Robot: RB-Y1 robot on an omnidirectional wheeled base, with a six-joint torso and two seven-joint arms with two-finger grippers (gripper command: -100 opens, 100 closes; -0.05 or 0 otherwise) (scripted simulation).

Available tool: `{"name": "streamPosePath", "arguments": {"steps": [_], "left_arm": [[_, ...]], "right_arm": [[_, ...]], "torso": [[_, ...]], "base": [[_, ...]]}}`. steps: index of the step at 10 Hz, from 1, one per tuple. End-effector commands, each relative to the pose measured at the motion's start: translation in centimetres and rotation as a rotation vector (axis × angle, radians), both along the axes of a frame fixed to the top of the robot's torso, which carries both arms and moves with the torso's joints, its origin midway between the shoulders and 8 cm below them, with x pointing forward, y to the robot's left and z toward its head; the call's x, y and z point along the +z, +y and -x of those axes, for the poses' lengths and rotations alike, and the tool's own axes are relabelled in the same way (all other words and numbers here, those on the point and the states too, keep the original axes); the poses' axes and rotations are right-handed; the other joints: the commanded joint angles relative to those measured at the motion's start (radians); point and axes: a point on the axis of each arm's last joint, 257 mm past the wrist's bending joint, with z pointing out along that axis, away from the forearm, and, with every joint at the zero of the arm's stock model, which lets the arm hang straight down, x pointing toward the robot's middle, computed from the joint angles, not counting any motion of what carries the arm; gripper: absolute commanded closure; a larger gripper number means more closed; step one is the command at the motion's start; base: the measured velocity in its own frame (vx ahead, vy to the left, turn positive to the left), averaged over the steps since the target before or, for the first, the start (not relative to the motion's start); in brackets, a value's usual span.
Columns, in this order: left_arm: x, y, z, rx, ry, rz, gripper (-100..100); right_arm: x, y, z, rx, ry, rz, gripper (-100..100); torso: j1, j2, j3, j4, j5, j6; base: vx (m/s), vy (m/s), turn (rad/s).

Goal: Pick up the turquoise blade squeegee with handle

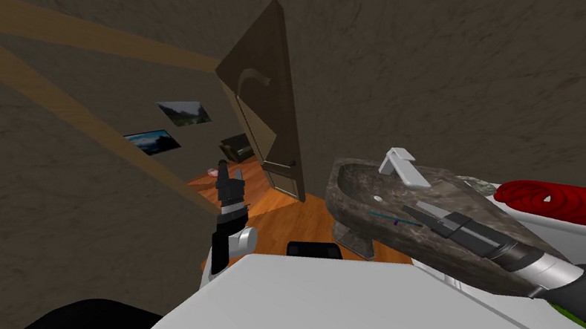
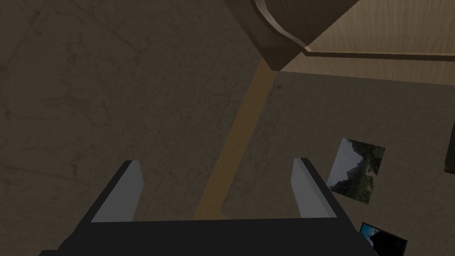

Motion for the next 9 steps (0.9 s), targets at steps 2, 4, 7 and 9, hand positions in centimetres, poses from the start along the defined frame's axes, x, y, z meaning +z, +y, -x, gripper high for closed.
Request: {"name": "streamPosePath", "arguments": {"steps": [2,4,7,9], "left_arm": [[0.0,0.0,0.0,0.0,0.0,0.0,0],[0.0,0.0,0.0,0.0,0.0,0.0,0],[0.0,0.0,0.0,0.0,0.0,0.0,0],[0.0,0.0,0.0,0.0,0.0,0.0,0]], "right_arm": [[-1.5,-1.7,1.3,0.032,0.076,0.124,-100],[-2.5,-2.8,2.1,0.057,0.129,0.202,-100],[-3.4,-3.6,2.7,0.1,0.183,0.283,-100],[-4.3,-4.6,3.4,0.129,0.231,0.353,-100]], "torso": [[-0.001,0.0,0.0,0.0,0.0,0.0],[0.0,0.0,0.0,0.0,0.0,0.0],[-0.001,0.0,0.0,0.0,0.0,0.0],[0.0,-0.001,0.0,0.0,0.0,0.0]], "base": [[0.04,0.058,-0.051],[0.037,0.06,-0.047],[0.037,0.052,-0.043],[0.045,0.064,-0.039]]}}
